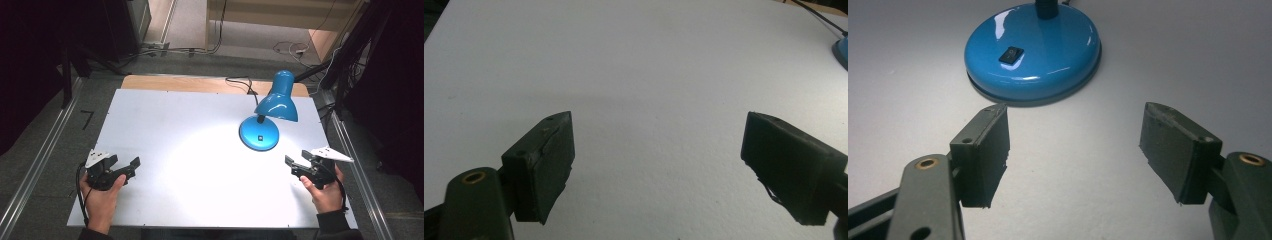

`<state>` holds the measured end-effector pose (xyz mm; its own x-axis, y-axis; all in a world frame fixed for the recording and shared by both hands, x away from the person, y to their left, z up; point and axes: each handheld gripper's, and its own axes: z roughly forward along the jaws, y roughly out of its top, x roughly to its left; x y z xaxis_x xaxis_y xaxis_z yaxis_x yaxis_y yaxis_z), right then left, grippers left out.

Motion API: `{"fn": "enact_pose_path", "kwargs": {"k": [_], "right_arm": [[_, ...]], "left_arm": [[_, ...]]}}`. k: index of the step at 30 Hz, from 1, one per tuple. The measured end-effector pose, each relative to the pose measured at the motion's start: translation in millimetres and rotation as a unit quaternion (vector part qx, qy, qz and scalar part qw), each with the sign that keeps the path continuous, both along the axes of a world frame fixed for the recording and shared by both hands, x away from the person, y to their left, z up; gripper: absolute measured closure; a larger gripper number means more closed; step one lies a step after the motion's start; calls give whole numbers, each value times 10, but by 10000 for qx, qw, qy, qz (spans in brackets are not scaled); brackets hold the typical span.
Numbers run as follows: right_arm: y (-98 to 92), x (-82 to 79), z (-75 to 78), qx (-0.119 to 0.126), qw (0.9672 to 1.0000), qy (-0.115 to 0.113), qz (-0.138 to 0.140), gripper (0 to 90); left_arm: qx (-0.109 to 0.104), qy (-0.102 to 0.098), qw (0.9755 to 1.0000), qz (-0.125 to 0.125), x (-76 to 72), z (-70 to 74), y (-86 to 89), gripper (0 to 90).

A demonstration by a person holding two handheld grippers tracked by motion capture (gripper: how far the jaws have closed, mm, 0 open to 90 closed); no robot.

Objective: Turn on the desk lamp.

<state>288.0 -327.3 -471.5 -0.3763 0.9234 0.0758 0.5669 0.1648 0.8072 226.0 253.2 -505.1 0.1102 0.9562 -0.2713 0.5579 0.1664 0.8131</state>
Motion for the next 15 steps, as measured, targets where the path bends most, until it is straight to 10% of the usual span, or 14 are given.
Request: {"fn": "enact_pose_path", "kwargs": {"k": [15], "right_arm": [[-500,-293,-57,-17,9985,137,-529,263]], "left_arm": [[16,-10,10000,11,-3,7,-7,148]]}}
